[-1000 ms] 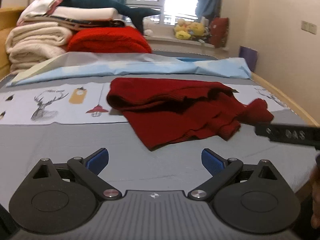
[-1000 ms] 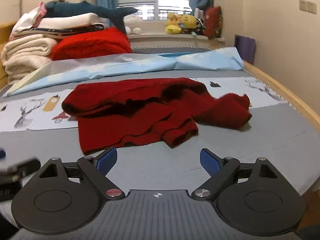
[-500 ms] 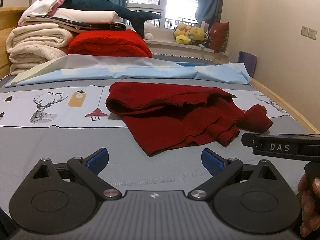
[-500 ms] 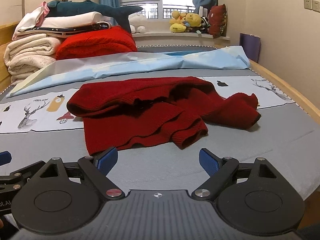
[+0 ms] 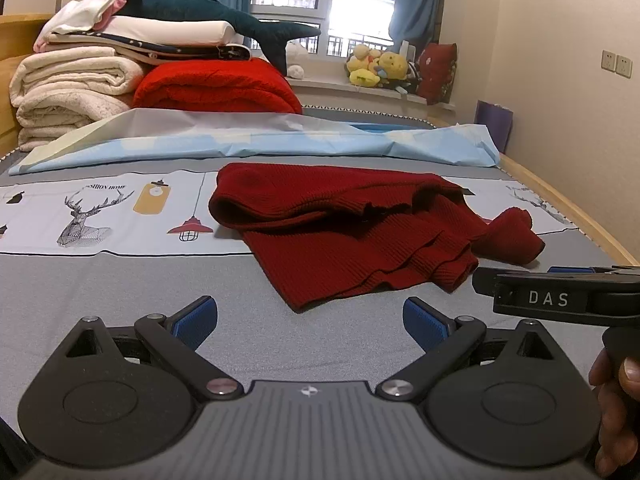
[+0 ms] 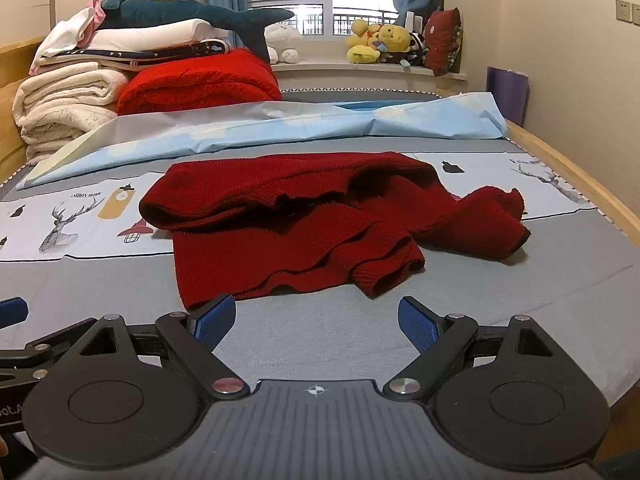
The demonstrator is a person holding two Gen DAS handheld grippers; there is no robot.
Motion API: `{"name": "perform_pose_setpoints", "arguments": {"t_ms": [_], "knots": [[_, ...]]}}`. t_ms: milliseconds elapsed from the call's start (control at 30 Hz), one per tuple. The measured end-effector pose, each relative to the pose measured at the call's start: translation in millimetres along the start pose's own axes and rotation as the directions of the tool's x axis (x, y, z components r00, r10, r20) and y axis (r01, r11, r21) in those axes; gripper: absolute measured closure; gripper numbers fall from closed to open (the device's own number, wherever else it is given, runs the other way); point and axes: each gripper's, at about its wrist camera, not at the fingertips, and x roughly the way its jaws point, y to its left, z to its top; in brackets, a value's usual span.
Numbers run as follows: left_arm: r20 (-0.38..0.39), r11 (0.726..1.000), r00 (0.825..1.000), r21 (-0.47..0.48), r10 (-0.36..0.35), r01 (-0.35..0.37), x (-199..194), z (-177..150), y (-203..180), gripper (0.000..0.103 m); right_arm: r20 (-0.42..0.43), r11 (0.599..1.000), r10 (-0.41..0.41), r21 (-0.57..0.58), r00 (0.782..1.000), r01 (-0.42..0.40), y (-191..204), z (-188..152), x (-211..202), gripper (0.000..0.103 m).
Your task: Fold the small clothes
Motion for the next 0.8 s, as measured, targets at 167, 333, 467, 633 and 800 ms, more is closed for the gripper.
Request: {"name": "perform_pose_setpoints", "arguments": {"t_ms": [167, 333, 467, 633, 800], "knots": [[0.000, 1.000, 1.000, 0.002, 0.000, 0.000, 0.6, 0.3, -0.1, 0.003, 0.000, 1.000, 0.001, -0.002, 1.000, -0.001, 1.2, 0.0, 0.5, 0.014], [0.000, 1.000, 1.000, 0.003, 0.002, -0.002, 1.3, 0.2, -0.6, 0.003, 0.003, 1.000, 0.001, -0.002, 1.000, -0.001, 1.2, 0.1, 0.4, 0.014], [0.002, 1.000, 1.000, 0.007, 0.005, -0.005, 2.0, -0.3, -1.5, 0.003, 0.004, 1.000, 0.002, 0.002, 1.000, -0.002, 1.1, 0.1, 0.4, 0.014], [0.001, 1.000, 1.000, 0.007, 0.006, -0.006, 2.2, -0.3, -2.3, 0.003, 0.004, 1.000, 0.003, 0.000, 1.000, -0.003, 0.8, 0.1, 0.1, 0.014], [0.003, 1.000, 1.000, 0.009, 0.005, -0.005, 0.9, -0.5, -2.1, 0.003, 0.005, 1.000, 0.003, 0.000, 1.000, -0.003, 1.0, 0.1, 0.1, 0.014]]}}
